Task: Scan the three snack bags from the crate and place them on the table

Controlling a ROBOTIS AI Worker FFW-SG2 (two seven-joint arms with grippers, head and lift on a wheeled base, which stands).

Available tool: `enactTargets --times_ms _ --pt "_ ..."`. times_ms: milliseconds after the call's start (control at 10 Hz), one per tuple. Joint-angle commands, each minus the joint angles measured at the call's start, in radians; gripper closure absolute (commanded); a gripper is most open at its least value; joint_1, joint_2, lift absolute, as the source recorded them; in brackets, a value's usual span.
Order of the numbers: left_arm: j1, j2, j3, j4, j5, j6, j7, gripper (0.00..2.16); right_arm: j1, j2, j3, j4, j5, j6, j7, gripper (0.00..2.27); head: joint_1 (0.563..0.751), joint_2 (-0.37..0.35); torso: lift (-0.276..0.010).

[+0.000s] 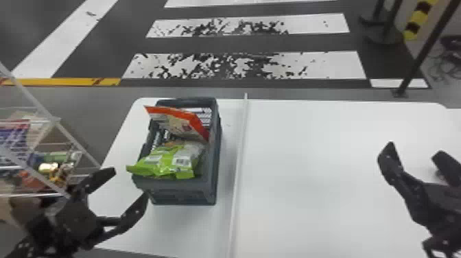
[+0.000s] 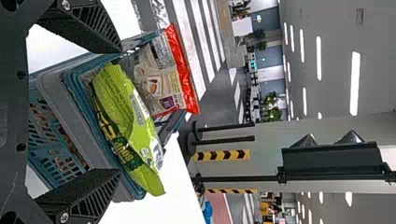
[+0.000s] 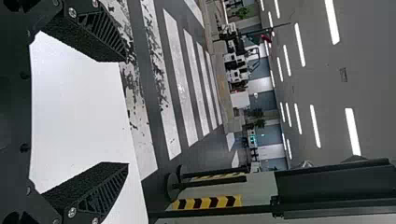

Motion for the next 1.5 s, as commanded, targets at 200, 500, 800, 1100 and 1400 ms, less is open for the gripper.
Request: enactTargets --times_ms 200,500,800,1100,1400 --pt "-0.049 0.025 -0.018 0.074 -0.028 -0.050 0.031 0.09 0.012 0.000 -0.001 -0.011 -0.004 -0.010 0.006 0.14 0.695 0.118 -0.036" --pt "-0.076 0.044 -0.022 0.106 -0.020 -0.047 0.016 0.15 0.023 0.000 -0.001 -0.034 -0.002 -0.013 0.008 0.13 0.695 0.136 -0.036" --pt "-0.122 0.054 -0.050 0.132 -0.032 0.008 -0.002 0.15 0.035 0.000 -0.009 -0.068 -0.002 -0.010 0.008 0.13 0.695 0.131 -0.036" --pt "-0.158 0.061 -0.076 0.132 -0.031 0.063 -0.039 0.30 0.039 0.000 -0.016 -0.073 -0.004 -0.010 0.008 0.12 0.695 0.110 -0.036" --pt "-0.176 0.061 -0.056 0.122 -0.025 0.165 -0.070 0.91 0.044 -0.002 -0.019 -0.080 -0.009 -0.010 0.008 0.12 0.695 0.092 -0.036"
